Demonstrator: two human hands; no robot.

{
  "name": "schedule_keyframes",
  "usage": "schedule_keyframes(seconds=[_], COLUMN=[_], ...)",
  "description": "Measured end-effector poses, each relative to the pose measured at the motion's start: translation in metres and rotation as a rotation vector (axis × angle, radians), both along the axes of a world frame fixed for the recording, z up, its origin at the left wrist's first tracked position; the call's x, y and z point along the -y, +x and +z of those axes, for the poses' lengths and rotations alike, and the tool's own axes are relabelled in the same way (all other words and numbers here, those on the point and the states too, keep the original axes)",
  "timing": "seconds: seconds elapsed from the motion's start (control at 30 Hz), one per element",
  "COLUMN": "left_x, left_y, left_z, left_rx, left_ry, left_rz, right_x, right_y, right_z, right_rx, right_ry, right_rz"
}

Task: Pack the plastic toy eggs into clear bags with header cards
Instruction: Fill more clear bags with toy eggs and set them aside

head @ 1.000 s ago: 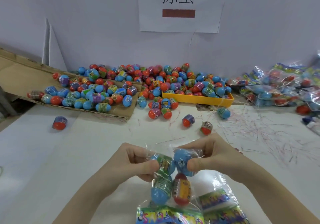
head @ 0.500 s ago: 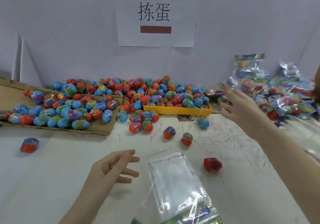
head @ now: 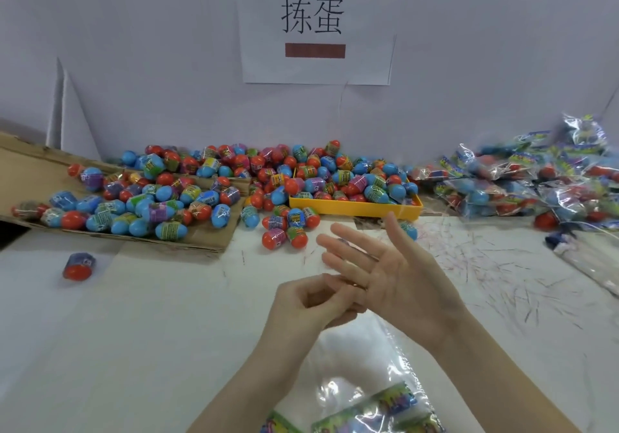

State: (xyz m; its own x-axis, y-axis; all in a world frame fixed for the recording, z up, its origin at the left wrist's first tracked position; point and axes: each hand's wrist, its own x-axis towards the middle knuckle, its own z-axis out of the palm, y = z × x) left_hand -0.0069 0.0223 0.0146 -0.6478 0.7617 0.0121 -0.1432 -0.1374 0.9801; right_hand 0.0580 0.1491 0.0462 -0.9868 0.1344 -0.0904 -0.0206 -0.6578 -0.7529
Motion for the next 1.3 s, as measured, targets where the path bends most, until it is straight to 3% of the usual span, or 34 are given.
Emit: schedule_keyframes(seconds=[0.1,0.2,0.3,0.4,0.47,0.53,0.6,0.7,0.77,0.87,1.0,1.07,1.2,1.3], left_x=[0.009,0.027,0.056,0.08,0.087,0.089,0.092,0.097,0.097,0.094,0.092,0.091,0.088,0.085], left_y=[-0.006,-0.027,-0.061,-0.084,-0.09,-0.092,-0.091,-0.089,-0.089,-0.088,-0.093,-0.093,-0.087,-0.081], left_z=[0.004,0.006,0.0,-0.017,-0.025,-0.027,-0.033,-0.031,-0.026,-0.02,-0.016,-0.013,-0.019,-0.021], left_rx=[-0.068,-0.126,-0.437,-0.731,-0.875,-0.941,-1.098,-1.366,-1.373,-1.316,-1.013,-0.926,-1.102,-1.201], left_ry=[-0.026,-0.076,-0.319,-0.977,-1.252,-1.335,-1.246,-0.863,-0.757,-0.763,-0.83,-0.814,-1.024,-0.91], left_rz=[0.017,0.209,0.507,0.377,0.315,0.279,0.277,0.462,0.571,0.571,0.501,0.504,0.661,0.844], right_x=[-0.004,-0.012,-0.011,0.014,0.029,0.037,0.039,0.041,0.041,0.04,0.041,0.041,0.038,0.038], right_y=[0.003,0.008,0.019,0.036,0.044,0.048,0.049,0.048,0.048,0.048,0.05,0.049,0.046,0.042], right_z=[0.001,0.012,0.01,-0.007,-0.022,-0.035,-0.043,-0.046,-0.046,-0.048,-0.046,-0.046,-0.048,-0.05], right_rx=[0.01,0.031,0.119,0.078,0.103,0.181,0.279,0.341,0.326,0.235,0.056,0.089,0.306,0.343], right_ry=[0.045,0.19,0.671,1.107,1.467,1.864,2.059,2.044,2.01,1.991,1.999,2.074,2.073,2.124], right_rz=[-0.011,-0.184,-0.413,-0.357,-0.197,-0.001,0.147,0.18,0.133,0.074,-0.253,-0.284,-0.256,-0.195])
